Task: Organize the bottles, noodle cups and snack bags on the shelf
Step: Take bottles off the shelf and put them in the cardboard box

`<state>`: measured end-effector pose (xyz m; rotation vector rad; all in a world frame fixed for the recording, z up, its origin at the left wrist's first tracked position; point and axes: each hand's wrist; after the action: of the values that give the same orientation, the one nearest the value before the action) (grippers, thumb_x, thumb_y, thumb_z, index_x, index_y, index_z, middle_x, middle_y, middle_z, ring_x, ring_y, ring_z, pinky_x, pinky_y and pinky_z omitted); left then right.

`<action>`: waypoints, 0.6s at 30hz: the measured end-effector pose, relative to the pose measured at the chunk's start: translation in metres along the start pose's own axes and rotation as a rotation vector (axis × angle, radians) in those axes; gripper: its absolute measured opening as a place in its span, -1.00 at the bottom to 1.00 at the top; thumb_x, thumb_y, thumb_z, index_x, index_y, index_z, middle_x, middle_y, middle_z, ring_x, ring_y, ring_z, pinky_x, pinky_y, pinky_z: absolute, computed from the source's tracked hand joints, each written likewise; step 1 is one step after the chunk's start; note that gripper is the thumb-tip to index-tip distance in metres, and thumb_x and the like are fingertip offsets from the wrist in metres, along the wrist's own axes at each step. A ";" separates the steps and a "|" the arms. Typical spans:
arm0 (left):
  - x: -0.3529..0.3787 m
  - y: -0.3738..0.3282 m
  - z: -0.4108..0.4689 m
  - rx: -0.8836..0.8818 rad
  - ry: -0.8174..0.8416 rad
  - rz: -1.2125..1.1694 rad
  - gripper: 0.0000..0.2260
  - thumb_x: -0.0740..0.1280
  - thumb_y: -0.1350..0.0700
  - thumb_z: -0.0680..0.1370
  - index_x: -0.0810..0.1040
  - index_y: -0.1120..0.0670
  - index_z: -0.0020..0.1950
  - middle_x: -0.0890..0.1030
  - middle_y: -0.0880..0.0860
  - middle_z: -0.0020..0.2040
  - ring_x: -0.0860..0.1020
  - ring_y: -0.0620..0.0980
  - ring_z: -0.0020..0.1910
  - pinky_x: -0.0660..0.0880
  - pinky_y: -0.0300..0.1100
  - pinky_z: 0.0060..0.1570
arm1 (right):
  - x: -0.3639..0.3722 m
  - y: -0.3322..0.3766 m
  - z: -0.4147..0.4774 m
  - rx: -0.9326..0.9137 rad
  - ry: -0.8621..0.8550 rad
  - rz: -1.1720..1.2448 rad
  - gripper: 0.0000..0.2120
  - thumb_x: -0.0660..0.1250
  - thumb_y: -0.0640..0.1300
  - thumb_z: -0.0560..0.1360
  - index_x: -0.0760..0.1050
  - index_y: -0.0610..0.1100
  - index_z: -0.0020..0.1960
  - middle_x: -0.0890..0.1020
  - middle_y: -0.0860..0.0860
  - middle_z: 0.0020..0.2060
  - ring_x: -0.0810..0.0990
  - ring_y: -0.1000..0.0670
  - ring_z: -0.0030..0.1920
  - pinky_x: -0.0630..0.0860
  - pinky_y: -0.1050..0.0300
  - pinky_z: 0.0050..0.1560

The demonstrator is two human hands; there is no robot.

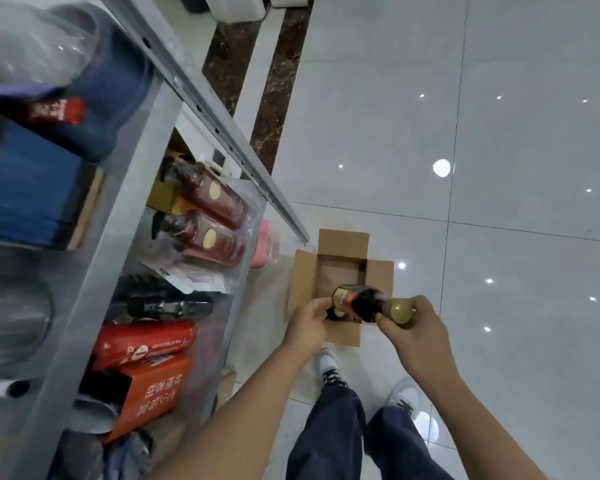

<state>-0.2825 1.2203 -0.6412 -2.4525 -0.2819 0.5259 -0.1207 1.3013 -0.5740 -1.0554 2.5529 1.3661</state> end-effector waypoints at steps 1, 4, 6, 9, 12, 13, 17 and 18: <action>0.002 0.013 0.019 -0.028 0.002 -0.011 -0.55 0.04 0.54 0.57 0.46 0.30 0.39 0.52 0.20 0.35 0.48 0.08 0.36 0.36 -0.31 0.34 | 0.007 -0.012 0.018 0.011 0.002 -0.003 -0.76 0.47 -0.16 0.47 0.39 -0.03 -0.09 0.58 0.00 -0.17 0.52 0.06 -0.21 0.33 0.22 -0.31; 0.005 0.040 0.077 -0.125 -0.040 -0.027 -0.59 0.08 0.45 0.61 0.46 0.26 0.41 0.54 0.19 0.36 0.50 0.11 0.35 0.41 -0.21 0.30 | 0.033 -0.043 0.071 0.028 0.001 -0.014 -0.77 0.48 -0.15 0.47 0.41 -0.06 -0.06 0.57 0.01 -0.18 0.52 0.06 -0.20 0.35 0.19 -0.29; 0.007 0.049 0.114 -0.163 -0.073 -0.073 -0.59 0.06 0.44 0.61 0.47 0.26 0.40 0.53 0.21 0.36 0.51 0.13 0.35 0.43 -0.17 0.28 | 0.054 -0.060 0.104 0.005 0.018 -0.023 -0.75 0.47 -0.18 0.47 0.38 0.00 -0.13 0.55 0.03 -0.21 0.50 0.07 -0.23 0.33 0.21 -0.31; 0.015 0.058 0.161 -0.267 -0.115 -0.268 -0.58 -0.04 0.42 0.64 0.45 0.27 0.40 0.54 0.20 0.32 0.51 0.15 0.34 0.49 -0.18 0.10 | 0.088 -0.084 0.153 -0.027 0.055 -0.049 -0.72 0.47 -0.19 0.46 0.36 0.02 -0.16 0.51 0.07 -0.24 0.48 0.10 -0.24 0.32 0.25 -0.32; 0.026 0.076 0.203 -0.352 -0.131 -0.444 -0.61 -0.04 0.36 0.68 0.40 0.29 0.44 0.58 0.19 0.23 0.57 0.11 0.22 0.43 -0.35 -0.34 | 0.125 -0.110 0.199 -0.050 0.102 -0.118 -0.71 0.48 -0.13 0.45 0.39 0.00 0.02 0.50 0.15 -0.19 0.52 0.11 -0.16 0.40 0.22 -0.25; 0.029 0.083 0.215 -0.372 -0.138 -0.480 -0.63 -0.02 0.34 0.69 0.38 0.30 0.46 0.57 0.20 0.23 0.57 0.11 0.22 0.41 -0.37 -0.43 | 0.137 -0.118 0.212 -0.051 0.129 -0.147 -0.69 0.48 -0.11 0.46 0.37 0.02 0.07 0.48 0.18 -0.19 0.51 0.12 -0.16 0.39 0.24 -0.25; 0.035 0.115 0.251 -0.450 -0.092 -0.678 -0.70 0.05 0.32 0.69 0.44 0.25 0.36 0.59 0.18 0.20 0.57 0.06 0.12 0.44 -0.15 0.21 | 0.181 -0.143 0.258 -0.061 0.221 -0.284 -0.71 0.44 -0.11 0.46 0.39 -0.07 0.09 0.57 0.03 -0.11 0.53 0.03 -0.16 0.47 0.15 -0.26; 0.035 0.124 0.258 -0.456 -0.059 -0.711 -0.74 0.08 0.29 0.69 0.48 0.22 0.29 0.59 0.15 0.15 0.56 0.04 0.09 0.37 -0.09 0.30 | 0.193 -0.149 0.268 -0.059 0.234 -0.300 -0.71 0.43 -0.13 0.46 0.40 -0.09 0.10 0.60 -0.02 -0.07 0.57 -0.03 -0.12 0.55 0.04 -0.18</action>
<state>-0.3529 1.2676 -0.9174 -2.5133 -1.3564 0.2285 -0.2477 1.3434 -0.9106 -1.6197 2.3796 1.3124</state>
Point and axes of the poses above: each hand's wrist, its own z-axis towards the middle knuckle, its own x-axis out of the palm, y = z × x
